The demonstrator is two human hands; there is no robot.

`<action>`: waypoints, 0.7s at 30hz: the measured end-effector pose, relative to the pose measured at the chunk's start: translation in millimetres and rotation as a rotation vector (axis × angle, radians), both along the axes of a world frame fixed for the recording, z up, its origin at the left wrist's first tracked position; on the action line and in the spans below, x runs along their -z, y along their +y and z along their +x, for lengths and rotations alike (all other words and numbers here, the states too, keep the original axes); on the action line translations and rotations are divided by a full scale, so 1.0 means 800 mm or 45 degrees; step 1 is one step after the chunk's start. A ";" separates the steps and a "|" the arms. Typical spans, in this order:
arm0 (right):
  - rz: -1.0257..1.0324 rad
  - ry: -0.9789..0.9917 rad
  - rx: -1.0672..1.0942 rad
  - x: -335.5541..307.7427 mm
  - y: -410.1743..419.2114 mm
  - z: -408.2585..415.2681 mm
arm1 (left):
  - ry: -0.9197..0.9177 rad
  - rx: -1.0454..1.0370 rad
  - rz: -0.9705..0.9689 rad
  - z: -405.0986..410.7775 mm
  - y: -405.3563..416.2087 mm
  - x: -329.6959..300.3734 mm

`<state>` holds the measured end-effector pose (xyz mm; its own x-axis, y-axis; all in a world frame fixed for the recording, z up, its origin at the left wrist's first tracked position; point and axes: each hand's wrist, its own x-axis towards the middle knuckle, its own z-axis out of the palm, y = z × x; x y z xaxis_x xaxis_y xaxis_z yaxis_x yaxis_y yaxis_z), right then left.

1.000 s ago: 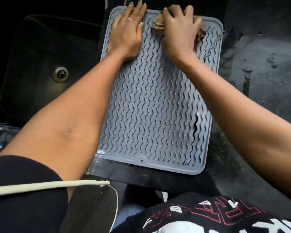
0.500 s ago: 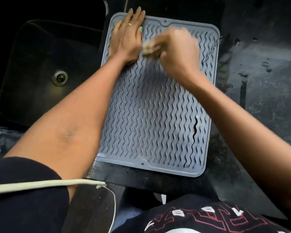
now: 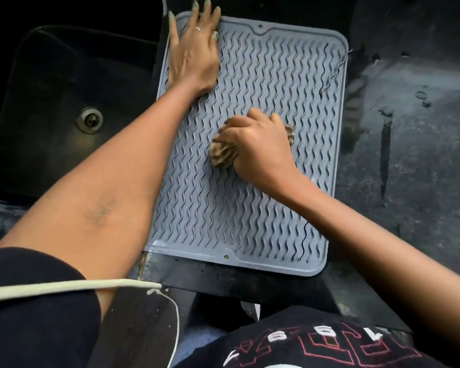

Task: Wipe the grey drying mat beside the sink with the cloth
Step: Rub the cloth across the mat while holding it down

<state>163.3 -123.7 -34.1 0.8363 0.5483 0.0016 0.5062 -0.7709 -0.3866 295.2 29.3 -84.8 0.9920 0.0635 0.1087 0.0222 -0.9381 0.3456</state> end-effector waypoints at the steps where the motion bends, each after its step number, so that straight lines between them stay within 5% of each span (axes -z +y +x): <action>1: 0.079 0.116 0.018 -0.012 0.000 0.007 | -0.022 -0.034 0.033 0.000 -0.001 0.000; 4: 0.352 0.163 0.324 -0.027 0.012 0.066 | 0.010 -0.124 0.150 0.004 0.006 0.004; 6: 0.202 -0.090 0.451 -0.019 0.024 0.118 | 0.078 -0.093 0.163 0.009 0.010 0.004; 10: -0.163 -0.177 0.412 0.016 0.048 0.159 | -0.063 -0.140 -0.056 0.005 0.010 -0.001; 14: -0.046 -0.259 0.401 0.022 0.044 0.090 | -0.071 -0.261 -0.075 0.003 0.006 -0.003; 21: 0.129 -0.043 0.000 0.005 0.013 -0.124 | -0.116 -0.246 -0.124 -0.002 0.005 -0.008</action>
